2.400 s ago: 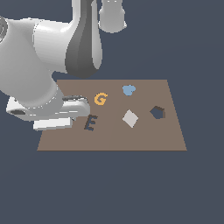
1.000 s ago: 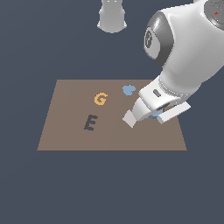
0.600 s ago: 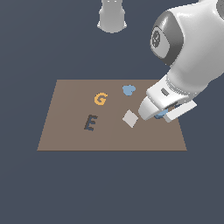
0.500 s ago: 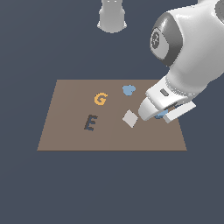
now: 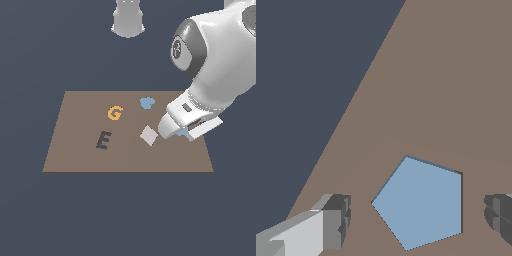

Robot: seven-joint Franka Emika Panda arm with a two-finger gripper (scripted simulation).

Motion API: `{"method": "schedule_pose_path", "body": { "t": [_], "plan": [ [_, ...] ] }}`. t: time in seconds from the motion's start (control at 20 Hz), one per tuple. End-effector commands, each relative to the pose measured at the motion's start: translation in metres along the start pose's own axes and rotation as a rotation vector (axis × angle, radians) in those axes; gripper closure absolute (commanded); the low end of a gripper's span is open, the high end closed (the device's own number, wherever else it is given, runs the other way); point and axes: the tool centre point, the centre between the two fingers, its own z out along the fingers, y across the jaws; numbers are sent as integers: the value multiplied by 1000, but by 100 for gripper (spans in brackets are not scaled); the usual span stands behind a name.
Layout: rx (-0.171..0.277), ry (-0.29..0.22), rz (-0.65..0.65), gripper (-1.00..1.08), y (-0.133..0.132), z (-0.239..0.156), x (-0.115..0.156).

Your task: Insert a designated object into the corresponding slot on a board.

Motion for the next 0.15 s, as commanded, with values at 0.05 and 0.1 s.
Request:
{"method": "schedule_pose_path", "body": {
  "t": [0.05,0.1],
  "plan": [
    [0,0,0,-92,0,0,0],
    [0,0,0,-92,0,0,0]
  ]
}}
